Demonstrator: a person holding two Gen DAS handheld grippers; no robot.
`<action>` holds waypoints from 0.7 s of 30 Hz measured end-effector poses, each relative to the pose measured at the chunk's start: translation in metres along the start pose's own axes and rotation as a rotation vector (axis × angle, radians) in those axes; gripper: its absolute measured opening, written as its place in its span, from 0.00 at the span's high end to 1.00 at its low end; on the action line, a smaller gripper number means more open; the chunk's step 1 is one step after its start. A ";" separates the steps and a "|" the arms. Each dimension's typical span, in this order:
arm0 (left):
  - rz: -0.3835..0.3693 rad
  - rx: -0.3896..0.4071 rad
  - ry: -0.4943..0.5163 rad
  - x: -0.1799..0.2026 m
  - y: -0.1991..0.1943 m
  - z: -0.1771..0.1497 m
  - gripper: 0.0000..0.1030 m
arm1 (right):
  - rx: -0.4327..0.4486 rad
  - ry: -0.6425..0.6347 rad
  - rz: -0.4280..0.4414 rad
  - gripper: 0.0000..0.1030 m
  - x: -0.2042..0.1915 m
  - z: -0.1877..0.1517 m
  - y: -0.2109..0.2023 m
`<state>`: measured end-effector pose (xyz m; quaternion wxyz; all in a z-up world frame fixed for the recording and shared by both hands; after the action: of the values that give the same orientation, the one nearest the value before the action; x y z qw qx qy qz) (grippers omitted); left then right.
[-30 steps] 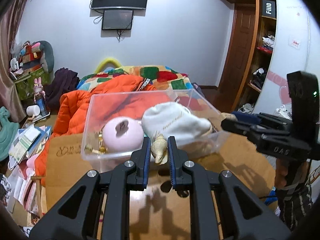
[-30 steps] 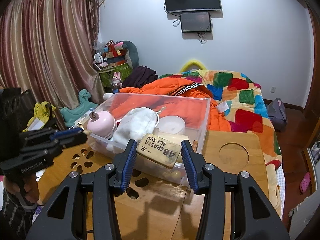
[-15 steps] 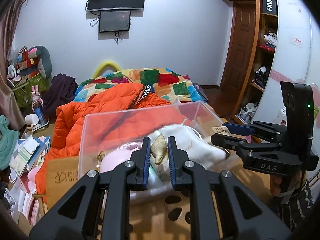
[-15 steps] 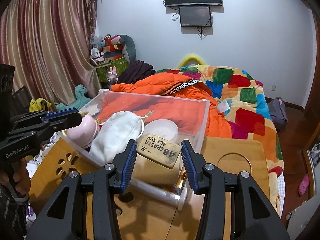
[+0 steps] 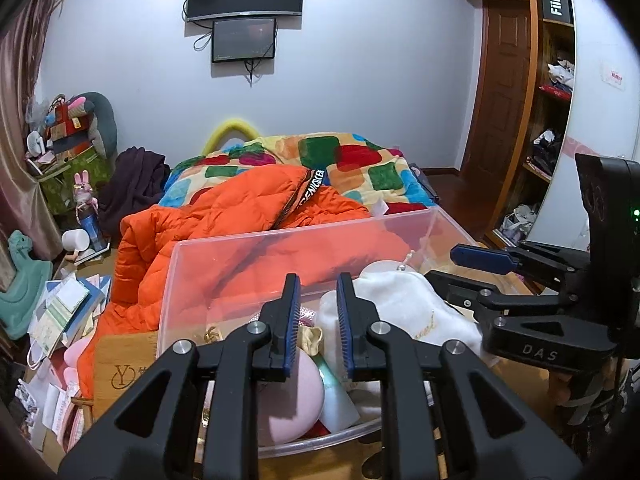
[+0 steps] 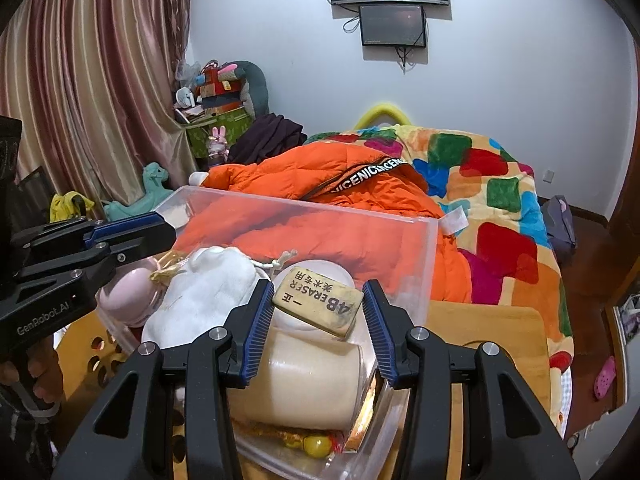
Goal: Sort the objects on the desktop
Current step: 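Lower the seashell and eraser into the bin and open both tools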
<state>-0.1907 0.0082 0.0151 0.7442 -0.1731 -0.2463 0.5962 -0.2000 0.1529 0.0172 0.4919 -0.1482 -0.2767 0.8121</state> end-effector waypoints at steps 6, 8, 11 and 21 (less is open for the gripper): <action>0.019 0.051 -0.009 0.002 -0.015 0.002 0.50 | 0.026 -0.016 -0.032 0.51 -0.003 0.001 -0.010; 0.014 0.058 -0.016 0.003 -0.020 0.003 0.43 | 0.038 -0.017 -0.039 0.47 -0.005 0.000 -0.017; 0.033 0.070 -0.024 0.005 -0.027 0.002 0.32 | 0.051 -0.023 -0.059 0.42 -0.008 -0.001 -0.026; 0.108 0.095 -0.069 0.005 -0.055 -0.017 0.03 | 0.082 -0.079 -0.068 0.26 -0.039 -0.015 -0.061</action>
<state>-0.1359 0.0014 0.0327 0.7095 -0.1302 -0.2336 0.6520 -0.1303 0.1457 0.0404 0.5134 -0.0863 -0.2671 0.8110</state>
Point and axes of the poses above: each gripper's, at about its wrist camera, not at the fingertips, and y roughly the way its jaws point, x to its right, z to its top, the point moved 1 cm from there along y, roughly the way its jaws point, and after that the axes turned 8 degrees about -y, right-handed, at the moved point
